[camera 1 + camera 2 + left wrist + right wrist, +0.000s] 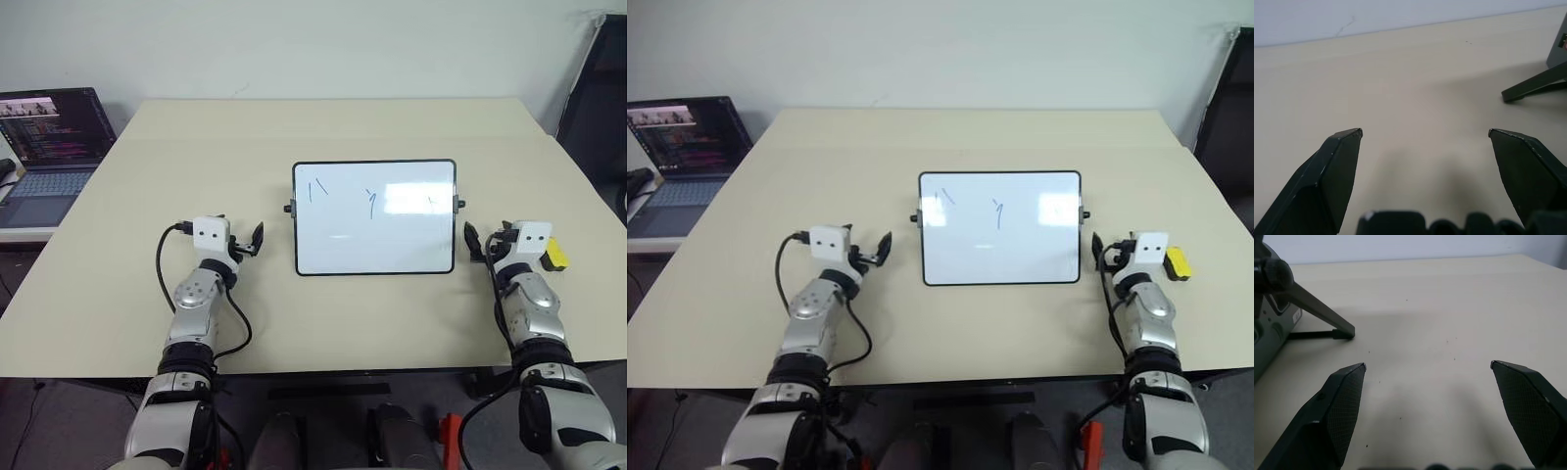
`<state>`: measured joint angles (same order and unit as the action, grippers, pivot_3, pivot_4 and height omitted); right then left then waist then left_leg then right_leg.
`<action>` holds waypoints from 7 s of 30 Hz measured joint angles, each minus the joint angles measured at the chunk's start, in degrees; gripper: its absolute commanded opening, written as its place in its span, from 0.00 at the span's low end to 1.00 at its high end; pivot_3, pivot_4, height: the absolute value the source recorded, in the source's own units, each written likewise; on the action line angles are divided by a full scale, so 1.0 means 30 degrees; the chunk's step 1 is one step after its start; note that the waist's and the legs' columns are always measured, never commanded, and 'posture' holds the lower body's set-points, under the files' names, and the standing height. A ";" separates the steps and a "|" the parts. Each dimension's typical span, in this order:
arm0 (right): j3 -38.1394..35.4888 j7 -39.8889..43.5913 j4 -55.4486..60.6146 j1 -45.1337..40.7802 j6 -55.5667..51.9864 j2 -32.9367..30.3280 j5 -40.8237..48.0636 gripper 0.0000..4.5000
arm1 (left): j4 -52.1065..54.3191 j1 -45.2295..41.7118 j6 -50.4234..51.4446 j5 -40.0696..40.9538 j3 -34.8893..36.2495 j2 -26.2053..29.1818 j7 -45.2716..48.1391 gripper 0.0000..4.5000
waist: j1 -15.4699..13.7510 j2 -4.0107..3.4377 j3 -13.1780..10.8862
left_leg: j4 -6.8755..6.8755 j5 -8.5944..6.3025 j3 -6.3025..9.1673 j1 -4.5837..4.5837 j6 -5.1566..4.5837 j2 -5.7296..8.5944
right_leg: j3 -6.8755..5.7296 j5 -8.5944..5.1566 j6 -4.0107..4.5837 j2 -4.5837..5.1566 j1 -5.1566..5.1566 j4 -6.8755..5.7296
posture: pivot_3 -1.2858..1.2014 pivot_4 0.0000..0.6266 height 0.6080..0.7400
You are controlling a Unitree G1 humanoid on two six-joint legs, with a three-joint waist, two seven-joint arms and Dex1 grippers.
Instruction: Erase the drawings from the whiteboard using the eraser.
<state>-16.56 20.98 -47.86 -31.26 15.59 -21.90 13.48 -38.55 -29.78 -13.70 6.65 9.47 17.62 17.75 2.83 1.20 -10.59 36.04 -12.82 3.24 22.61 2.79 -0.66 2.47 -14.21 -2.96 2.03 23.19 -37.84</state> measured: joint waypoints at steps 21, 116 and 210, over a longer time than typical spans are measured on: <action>-0.0762 0.1055 0.5466 0.2509 -0.3720 -0.1141 0.1529 1.00 | 1.2274 0.2013 1.2504 0.9447 -0.0502 0.7654 1.3267 1.00 | -0.0049 -0.0019 -0.0021 | 0.0005 -0.0002 -0.0002 0.0003 0.0001 -0.0007 | -0.0002 -0.0005 -0.0001 0.0008 -0.0003 -0.0005 | 0.52 0.24 1.00; 0.5423 0.9184 1.8447 -0.4950 -1.4522 -0.4283 0.6564 0.19 | 1.4167 0.1864 1.2951 0.6703 -0.2209 0.4669 1.1802 1.00 | 0.0147 0.0040 -0.0034 | 0.0029 -0.0003 -0.0048 0.0002 -0.0004 -0.0060 | 0.0065 -0.0028 -0.0097 -0.0068 0.0030 0.0026 | 0.52 0.24 1.00; 0.4064 1.0691 1.1465 -0.4691 -0.9421 -0.4232 0.1605 0.18 | 1.5812 0.2927 1.1993 0.6652 -0.1782 0.4584 1.0325 1.00 | -0.0492 0.0023 -0.0071 | -0.0034 -0.0043 0.0026 0.0127 0.0019 -0.0034 | -0.0043 -0.0030 0.0035 -0.0005 0.0106 0.0080 | 0.52 0.24 1.00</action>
<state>-4.37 53.05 -13.47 -45.34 -12.67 -34.60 18.30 8.88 -21.00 22.28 26.61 4.13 31.37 48.72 1.35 1.27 -10.80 35.94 -12.95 3.32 22.99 2.84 -0.76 2.34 -14.30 -2.86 2.02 23.51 -37.60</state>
